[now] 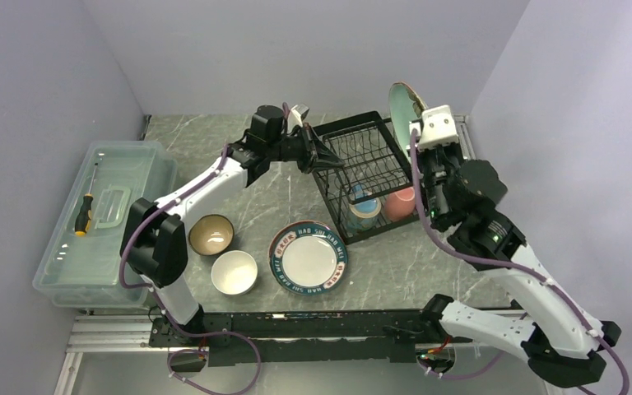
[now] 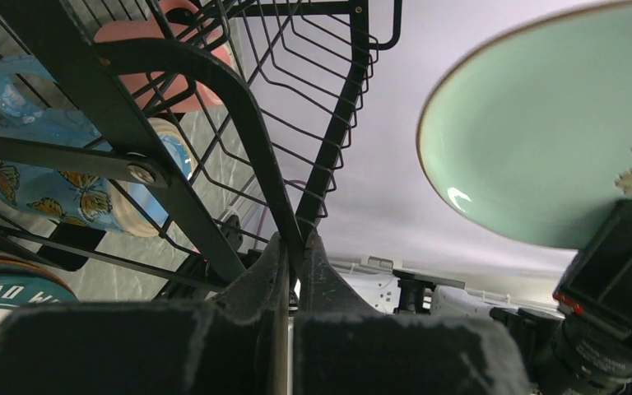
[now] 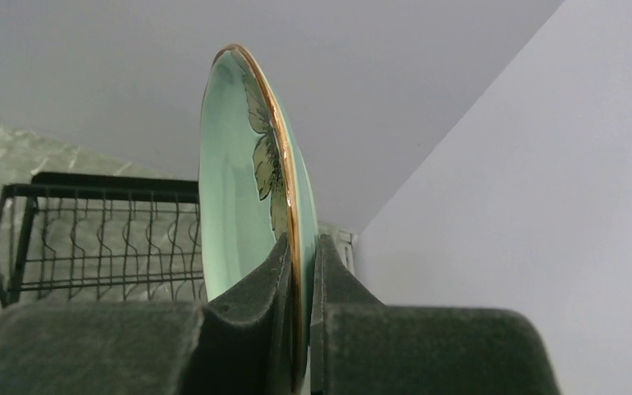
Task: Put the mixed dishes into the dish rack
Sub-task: Move the dish rack to the center of the board.
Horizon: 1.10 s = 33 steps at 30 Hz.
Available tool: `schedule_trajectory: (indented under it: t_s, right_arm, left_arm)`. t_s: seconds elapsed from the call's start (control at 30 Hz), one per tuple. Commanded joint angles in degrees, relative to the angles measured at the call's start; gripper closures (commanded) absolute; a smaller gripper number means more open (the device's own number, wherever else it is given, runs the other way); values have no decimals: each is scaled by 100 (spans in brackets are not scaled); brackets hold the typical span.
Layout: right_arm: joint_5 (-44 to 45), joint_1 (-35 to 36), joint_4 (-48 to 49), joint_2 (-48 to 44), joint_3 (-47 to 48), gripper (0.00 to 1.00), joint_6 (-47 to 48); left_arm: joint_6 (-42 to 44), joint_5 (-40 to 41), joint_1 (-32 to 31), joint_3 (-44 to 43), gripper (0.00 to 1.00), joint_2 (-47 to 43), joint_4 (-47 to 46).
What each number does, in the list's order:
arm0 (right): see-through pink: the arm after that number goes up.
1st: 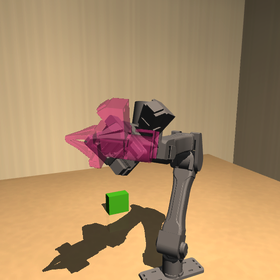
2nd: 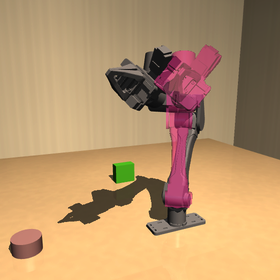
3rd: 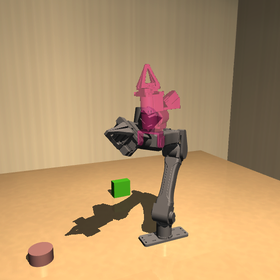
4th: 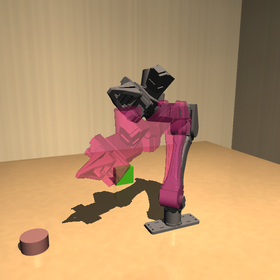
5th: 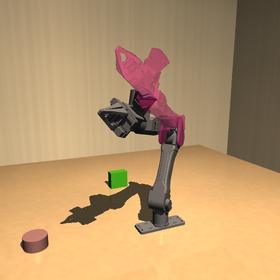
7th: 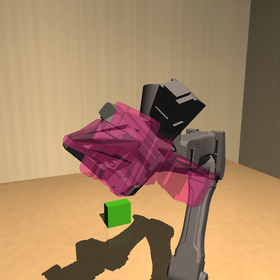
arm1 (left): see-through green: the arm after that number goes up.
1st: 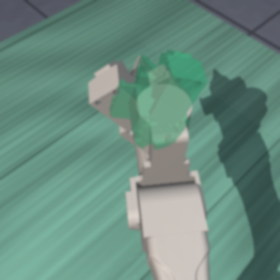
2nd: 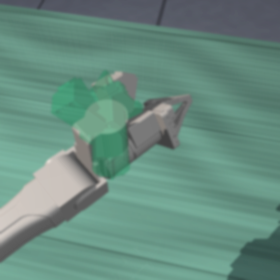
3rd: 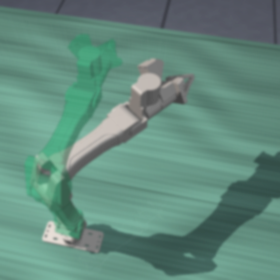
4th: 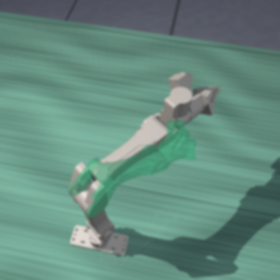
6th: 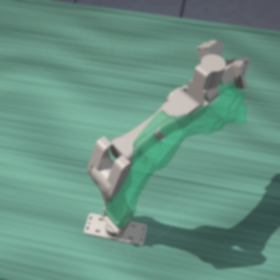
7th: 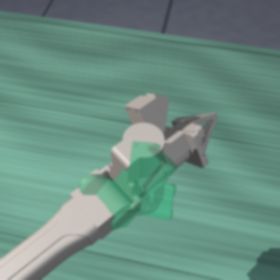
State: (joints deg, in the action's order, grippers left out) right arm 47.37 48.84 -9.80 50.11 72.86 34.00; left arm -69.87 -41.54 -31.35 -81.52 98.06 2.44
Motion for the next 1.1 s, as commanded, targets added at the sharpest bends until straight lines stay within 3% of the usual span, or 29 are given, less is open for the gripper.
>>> schedule_trajectory:
  t_s: [0.0,0.3,0.47,0.77,1.07]
  right_arm:
    - [-1071,-997,244,140,393,100,-484]
    - [-2403,-2139,95,508,592,100,-656]
    - [-2922,-2367,137,479,594,100,-531]
    - [-3308,-2672,160,603,871,100,-154]
    - [-3751,-3128,219,913,1112,100,-173]
  left_arm:
    - [748,-405,315,-289,99,-192,377]
    - [1038,-717,462,-299,76,-208,643]
    - [1062,-837,489,-201,63,-191,598]
    - [1242,-962,490,-38,51,-294,610]
    - [2708,-530,490,-458,35,-648,2273]
